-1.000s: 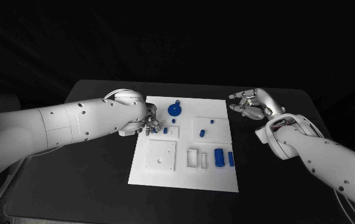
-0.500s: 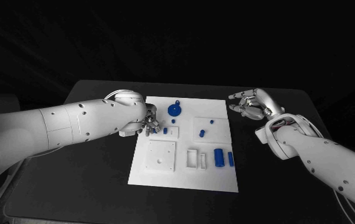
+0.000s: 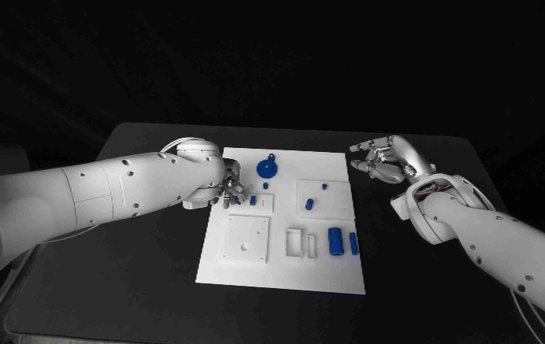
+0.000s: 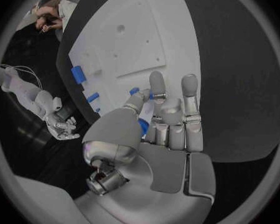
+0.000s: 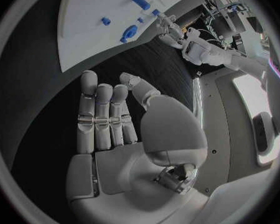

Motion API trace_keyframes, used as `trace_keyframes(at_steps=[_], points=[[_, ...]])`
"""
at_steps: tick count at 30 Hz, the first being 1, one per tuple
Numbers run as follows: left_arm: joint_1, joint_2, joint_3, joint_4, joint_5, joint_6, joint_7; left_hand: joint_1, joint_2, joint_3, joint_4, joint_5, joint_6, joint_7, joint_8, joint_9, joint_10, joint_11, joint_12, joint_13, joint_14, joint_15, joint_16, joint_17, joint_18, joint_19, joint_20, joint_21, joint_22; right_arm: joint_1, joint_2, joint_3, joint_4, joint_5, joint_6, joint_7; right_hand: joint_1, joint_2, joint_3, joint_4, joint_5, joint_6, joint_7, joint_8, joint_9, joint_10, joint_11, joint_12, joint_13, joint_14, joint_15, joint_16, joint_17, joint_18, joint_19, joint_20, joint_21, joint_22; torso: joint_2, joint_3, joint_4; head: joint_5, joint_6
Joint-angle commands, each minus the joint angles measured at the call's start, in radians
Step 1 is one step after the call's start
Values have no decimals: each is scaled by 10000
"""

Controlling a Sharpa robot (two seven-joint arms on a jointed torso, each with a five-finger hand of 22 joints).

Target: Assemble the parts on the task board

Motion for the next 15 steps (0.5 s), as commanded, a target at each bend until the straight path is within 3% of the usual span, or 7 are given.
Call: trace_keyframes(at_steps=[1,10,15], points=[[-126,77,-65,25,25,91,70,76,56,648,-634,-59,755,-732,29,-2,216,-18,-30,11,63,-28,-60,2,-2,67,33,-51,168,0,15,4,9,36,145,97,-30,-43,47,-9,43,10,42,-1,-12,21,-8,37,-5,-6,-31,40,-15,167,88,-11,-38,11,-3,-4,4,-10,-7],[-165,128,-65,37,120,332,51,77,10,544,-617,-71,791,-718,-60,-209,204,0,-62,-3,29,-14,-91,-18,3,52,54,-92,170,-1,22,4,-8,55,152,116,-37,-40,38,-10,55,3,43,-1,-12,19,-8,39,0,-12,-30,43,-19,164,120,-10,-136,101,2,-1,-5,-24,-23],[-203,144,-65,-17,143,261,38,112,-35,403,-545,-92,844,-683,-233,-835,198,15,-102,-22,25,-3,-132,-70,20,68,70,-128,169,-1,21,4,-13,61,149,120,-52,-38,26,-3,61,-18,48,-3,-13,12,-5,35,-2,-15,-27,41,-21,162,125,-7,-160,115,0,-2,-4,-31,-21]])
